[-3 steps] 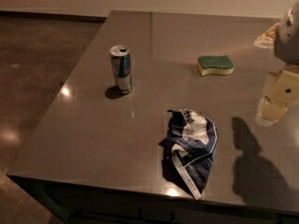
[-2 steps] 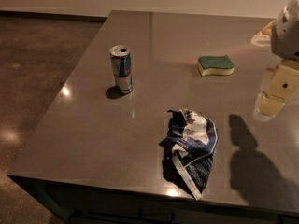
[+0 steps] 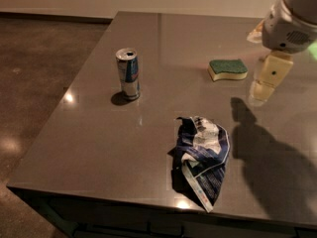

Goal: Move sponge near redbull can

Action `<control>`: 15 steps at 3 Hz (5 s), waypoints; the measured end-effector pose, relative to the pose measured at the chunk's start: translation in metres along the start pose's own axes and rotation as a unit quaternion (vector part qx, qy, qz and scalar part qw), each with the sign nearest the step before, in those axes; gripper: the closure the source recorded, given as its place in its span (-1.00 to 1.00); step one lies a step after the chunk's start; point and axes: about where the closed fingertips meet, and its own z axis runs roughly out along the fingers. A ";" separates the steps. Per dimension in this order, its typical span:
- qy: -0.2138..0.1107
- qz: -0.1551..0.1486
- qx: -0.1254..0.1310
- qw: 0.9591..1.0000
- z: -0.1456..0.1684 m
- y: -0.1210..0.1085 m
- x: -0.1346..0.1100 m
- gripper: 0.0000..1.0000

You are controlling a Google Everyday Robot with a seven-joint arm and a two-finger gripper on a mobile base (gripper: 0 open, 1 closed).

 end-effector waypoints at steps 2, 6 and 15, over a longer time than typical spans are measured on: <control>-0.013 0.009 -0.014 1.000 0.079 -0.086 0.010 -1.00; -0.030 0.004 -0.062 0.998 0.159 -0.146 0.021 -0.06; -0.090 -0.147 -0.177 0.969 0.141 -0.004 -0.167 0.04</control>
Offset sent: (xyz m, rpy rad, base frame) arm 0.1638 -0.0280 -0.0896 0.0527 0.0449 -0.0097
